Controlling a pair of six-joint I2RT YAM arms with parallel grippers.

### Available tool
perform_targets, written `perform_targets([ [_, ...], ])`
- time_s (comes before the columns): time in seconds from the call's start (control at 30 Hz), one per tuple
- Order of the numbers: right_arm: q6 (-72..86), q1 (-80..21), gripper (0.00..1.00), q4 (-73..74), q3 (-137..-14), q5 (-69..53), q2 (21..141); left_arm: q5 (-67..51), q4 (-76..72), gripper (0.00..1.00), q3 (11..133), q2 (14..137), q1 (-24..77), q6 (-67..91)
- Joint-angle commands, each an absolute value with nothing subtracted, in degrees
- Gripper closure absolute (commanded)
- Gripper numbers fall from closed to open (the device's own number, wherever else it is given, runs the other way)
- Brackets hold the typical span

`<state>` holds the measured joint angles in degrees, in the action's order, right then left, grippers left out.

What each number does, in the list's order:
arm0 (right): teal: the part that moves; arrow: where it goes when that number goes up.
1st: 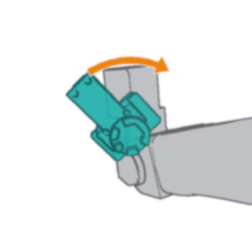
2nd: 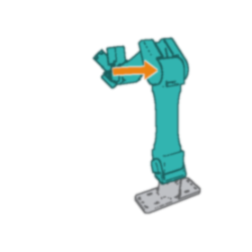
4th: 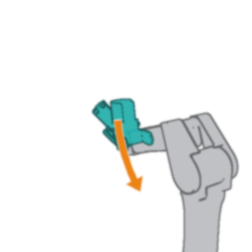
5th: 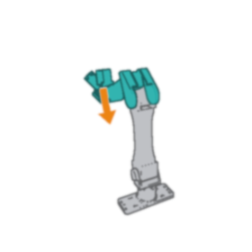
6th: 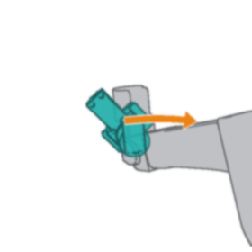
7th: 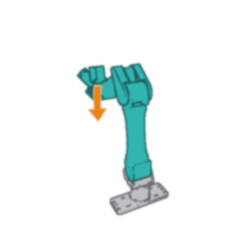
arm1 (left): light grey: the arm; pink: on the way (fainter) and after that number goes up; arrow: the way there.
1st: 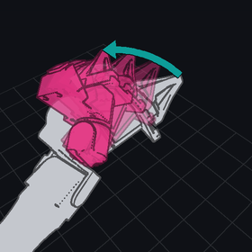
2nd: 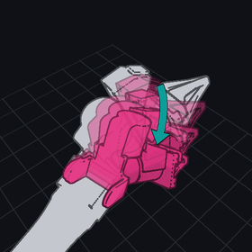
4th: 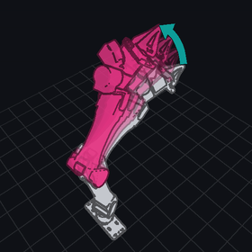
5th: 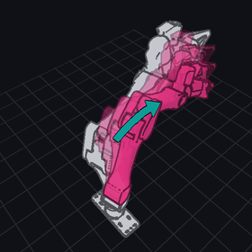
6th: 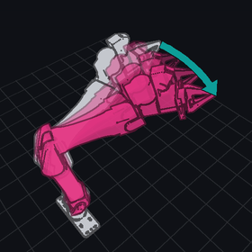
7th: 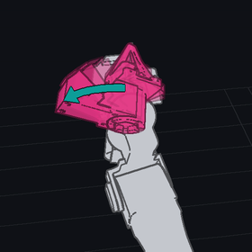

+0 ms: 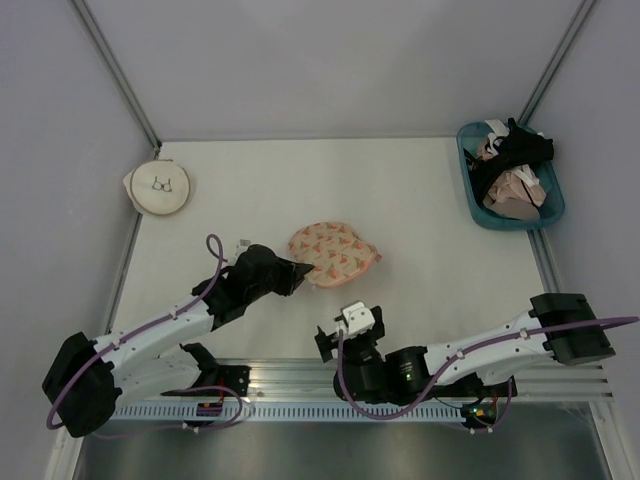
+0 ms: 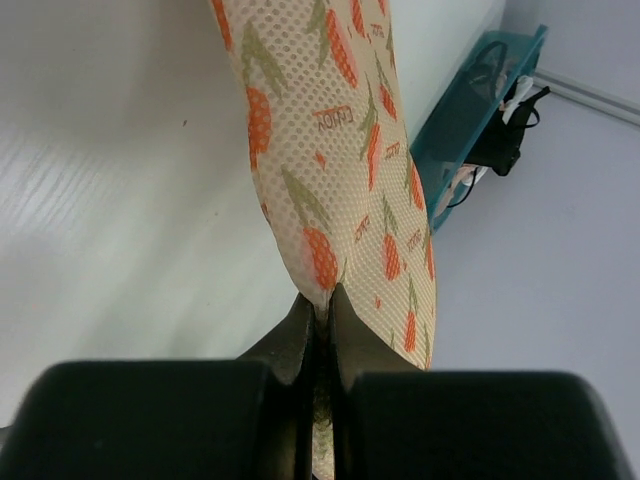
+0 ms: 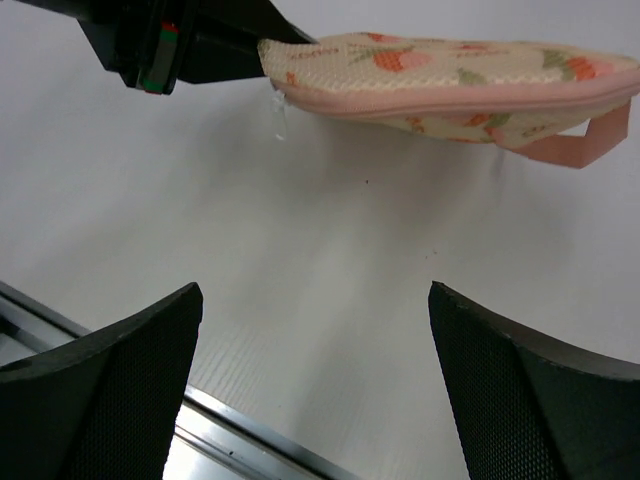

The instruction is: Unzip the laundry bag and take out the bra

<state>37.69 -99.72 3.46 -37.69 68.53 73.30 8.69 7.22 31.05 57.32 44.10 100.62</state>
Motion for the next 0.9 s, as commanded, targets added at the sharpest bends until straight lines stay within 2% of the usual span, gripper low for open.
perform_targets([
  [0.0,35.77,-99.06,0.02,-1.83,-40.17,76.73,75.06,5.28,7.47,0.98,31.99,58.18,44.12,103.1],
  [0.2,30.78,-94.14,0.02,-15.89,-35.95,69.1,74.45,4.22,7.56,0.98,31.12,57.39,44.12,103.01],
  [0.37,30.06,-87.99,0.02,-25.65,-32.52,53.02,73.04,2.99,5.38,0.98,30.06,57.13,44.12,104.15],
  [0.67,31.37,-81.48,0.04,-30.5,-30.15,44.84,72.16,0.26,2.03,0.98,29.01,59.06,44.12,105.2],
  [0.87,32.43,-78.84,0.12,-32.17,-29.62,43.33,73.21,-1.05,0.62,0.98,28.83,59.5,44.12,105.64],
])
